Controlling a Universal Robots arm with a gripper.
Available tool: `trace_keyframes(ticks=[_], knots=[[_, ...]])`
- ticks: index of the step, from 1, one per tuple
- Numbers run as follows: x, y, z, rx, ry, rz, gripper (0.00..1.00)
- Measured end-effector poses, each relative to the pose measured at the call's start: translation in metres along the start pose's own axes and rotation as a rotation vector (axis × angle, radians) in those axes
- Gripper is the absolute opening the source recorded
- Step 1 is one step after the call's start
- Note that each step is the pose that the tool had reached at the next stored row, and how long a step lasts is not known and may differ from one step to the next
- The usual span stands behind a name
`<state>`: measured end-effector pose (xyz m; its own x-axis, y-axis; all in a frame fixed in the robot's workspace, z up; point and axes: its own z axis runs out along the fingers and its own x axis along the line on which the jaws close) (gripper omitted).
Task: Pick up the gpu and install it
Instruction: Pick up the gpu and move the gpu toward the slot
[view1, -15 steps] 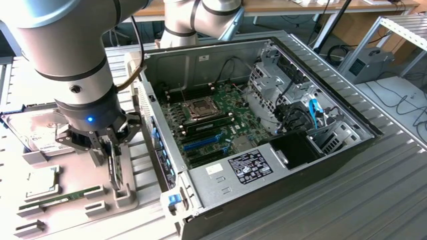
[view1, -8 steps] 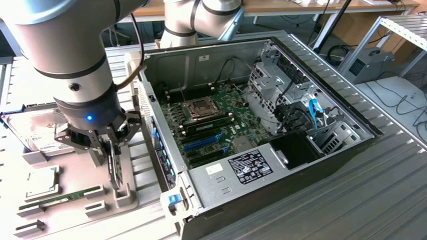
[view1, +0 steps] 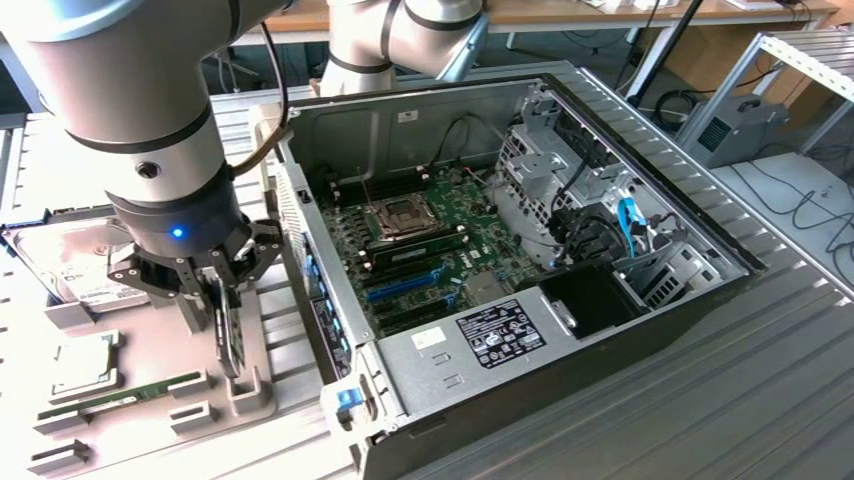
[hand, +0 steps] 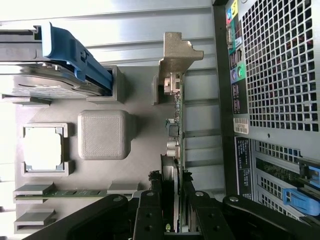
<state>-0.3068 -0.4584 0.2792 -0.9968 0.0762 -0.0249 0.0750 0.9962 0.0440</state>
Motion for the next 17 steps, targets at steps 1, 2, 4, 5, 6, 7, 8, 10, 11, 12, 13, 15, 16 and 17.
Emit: trace_keyframes(ticks=[1, 2, 4, 5, 6, 7, 8, 10, 11, 12, 13, 15, 16, 17], knots=[[0.0, 0.0, -0.0005, 0.0001, 0.0, 0.0, 0.26], [0.0, 0.0, -0.0009, 0.0001, 0.0, 0.0, 0.26], [0.0, 0.0001, -0.0015, 0.0002, -0.0001, 0.0, 0.26], [-0.0001, 0.0001, -0.0019, 0.0002, -0.0001, 0.0, 0.26], [-0.0001, 0.0001, -0.0022, 0.0002, -0.0001, 0.0, 0.26], [-0.0001, 0.0001, -0.0025, 0.0002, -0.0001, 0.0, 0.26], [-0.0001, 0.0001, -0.0029, 0.0003, -0.0001, 0.0, 0.26], [-0.0001, 0.0002, -0.0037, 0.0005, 0.0, 0.0, 0.26], [-0.0001, 0.0002, -0.004, 0.0005, 0.0, 0.0, 0.26], [-0.0001, 0.0002, -0.0044, 0.0006, -0.0001, 0.0, 0.26], [-0.0001, 0.0002, -0.0047, 0.0006, -0.0001, 0.0, 0.26], [-0.0001, 0.0003, -0.0058, 0.0008, 0.0, 0.0, 0.26], [-0.0002, 0.0003, -0.0061, 0.0008, -0.0001, 0.0, 0.26], [-0.0002, 0.0003, -0.0068, 0.0009, -0.0001, 0.0, 0.26]])
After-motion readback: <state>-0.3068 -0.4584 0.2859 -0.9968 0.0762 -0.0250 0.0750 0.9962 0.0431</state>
